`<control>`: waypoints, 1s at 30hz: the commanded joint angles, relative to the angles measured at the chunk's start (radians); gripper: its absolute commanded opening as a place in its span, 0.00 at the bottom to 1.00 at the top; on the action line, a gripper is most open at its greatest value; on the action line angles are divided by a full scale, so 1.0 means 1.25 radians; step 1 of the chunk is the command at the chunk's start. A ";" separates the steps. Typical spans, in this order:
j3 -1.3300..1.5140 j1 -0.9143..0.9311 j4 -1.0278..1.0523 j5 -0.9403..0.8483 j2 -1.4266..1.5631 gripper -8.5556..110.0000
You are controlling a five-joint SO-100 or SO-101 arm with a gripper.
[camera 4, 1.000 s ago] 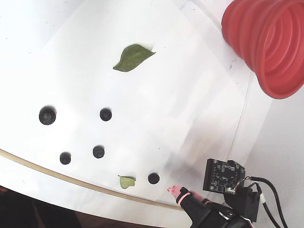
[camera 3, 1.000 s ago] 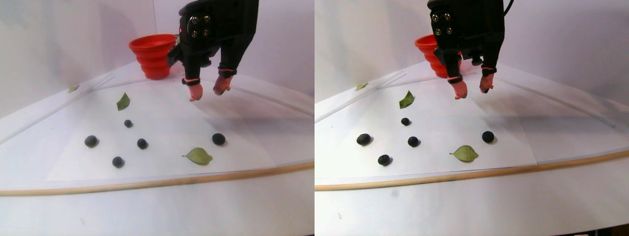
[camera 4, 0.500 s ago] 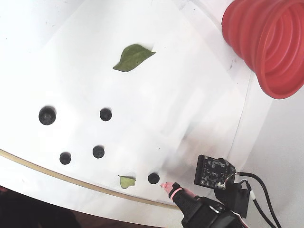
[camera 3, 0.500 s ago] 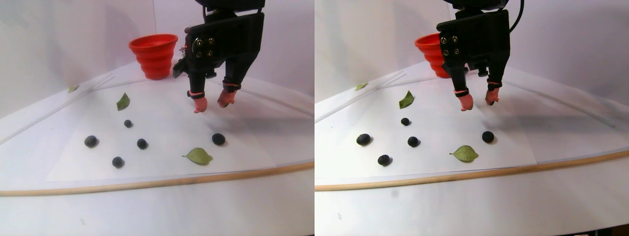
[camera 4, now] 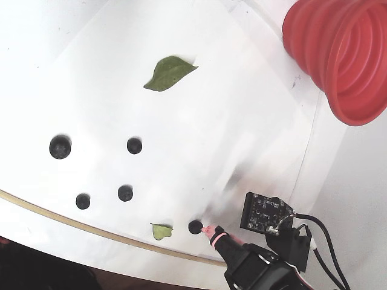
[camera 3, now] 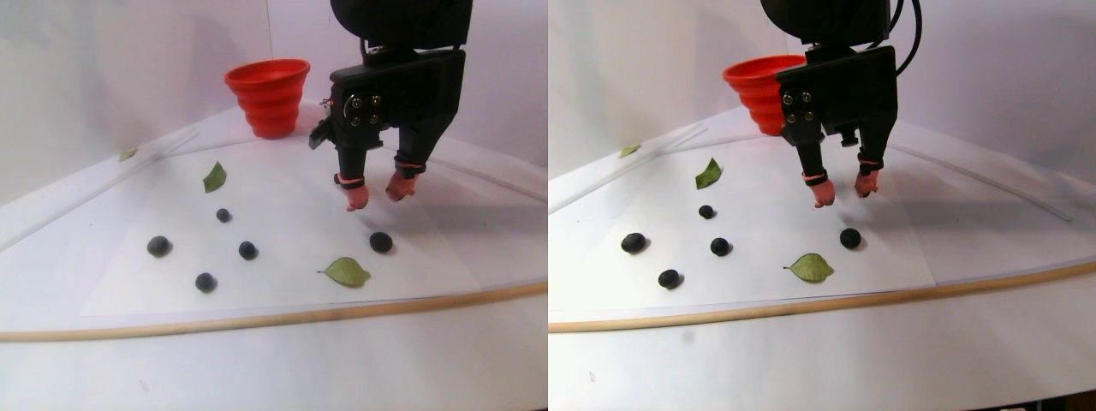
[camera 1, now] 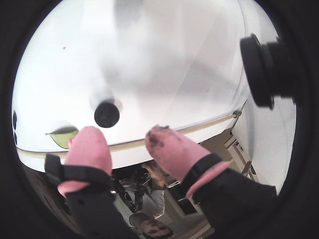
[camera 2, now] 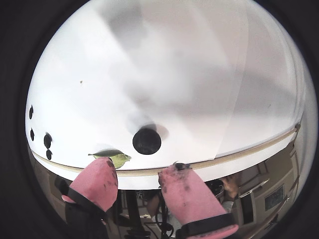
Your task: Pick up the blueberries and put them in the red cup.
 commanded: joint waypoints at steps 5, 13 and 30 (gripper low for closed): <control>0.010 0.042 -0.033 -0.010 -0.043 0.22; 0.000 0.038 -0.074 -0.010 -0.109 0.23; -0.043 0.026 -0.139 0.010 -0.205 0.24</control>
